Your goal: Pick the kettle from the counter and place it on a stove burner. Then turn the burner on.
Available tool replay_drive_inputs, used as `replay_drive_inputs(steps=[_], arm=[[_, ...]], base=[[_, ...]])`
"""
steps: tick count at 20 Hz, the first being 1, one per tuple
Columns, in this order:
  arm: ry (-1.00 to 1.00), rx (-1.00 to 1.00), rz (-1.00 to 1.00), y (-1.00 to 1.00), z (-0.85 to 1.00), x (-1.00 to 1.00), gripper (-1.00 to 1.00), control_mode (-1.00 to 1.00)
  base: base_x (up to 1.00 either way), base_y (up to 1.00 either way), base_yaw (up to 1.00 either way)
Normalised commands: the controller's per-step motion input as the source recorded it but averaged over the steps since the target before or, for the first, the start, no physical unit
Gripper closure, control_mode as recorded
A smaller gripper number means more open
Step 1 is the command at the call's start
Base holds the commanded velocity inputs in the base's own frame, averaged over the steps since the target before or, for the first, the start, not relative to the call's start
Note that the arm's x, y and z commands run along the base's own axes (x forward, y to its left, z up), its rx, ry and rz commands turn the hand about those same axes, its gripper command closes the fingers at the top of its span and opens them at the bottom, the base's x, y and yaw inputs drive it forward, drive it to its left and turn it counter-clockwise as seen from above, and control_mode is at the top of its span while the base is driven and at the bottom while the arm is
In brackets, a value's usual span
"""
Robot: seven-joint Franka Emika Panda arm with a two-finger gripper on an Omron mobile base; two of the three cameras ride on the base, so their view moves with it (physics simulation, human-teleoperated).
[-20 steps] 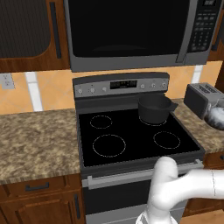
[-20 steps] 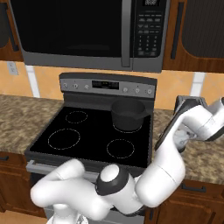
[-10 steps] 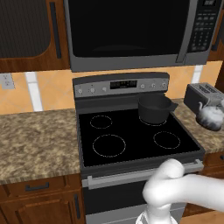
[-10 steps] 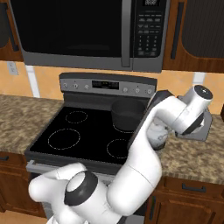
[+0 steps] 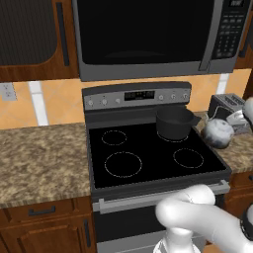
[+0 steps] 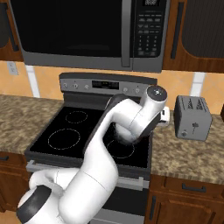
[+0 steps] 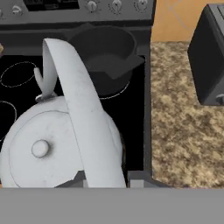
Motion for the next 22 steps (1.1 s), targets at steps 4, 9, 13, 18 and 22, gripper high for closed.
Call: replay_drive_inputs(steps=[4,9,13,18,22], arm=[[-0.08,-0.12,0.00,1.00,0.25,0.00,1.00,-1.00],[-0.02,-0.13,0.01,1.00,0.41,-0.08,1.00,-1.00],[0.00,-0.12,0.01,1.00,0.33,0.00,1.00,-1.00],[0.00,-0.08,0.00,1.00,0.17,-0.01,1.00,-1.00],[0.04,-0.12,0.00,1.00,0.07,0.00,1.00,-1.00]], base=[[0.00,0.00,0.00],[0.00,0.00,0.00],[0.00,0.00,0.00],[0.00,0.00,0.00],[0.00,0.00,0.00]])
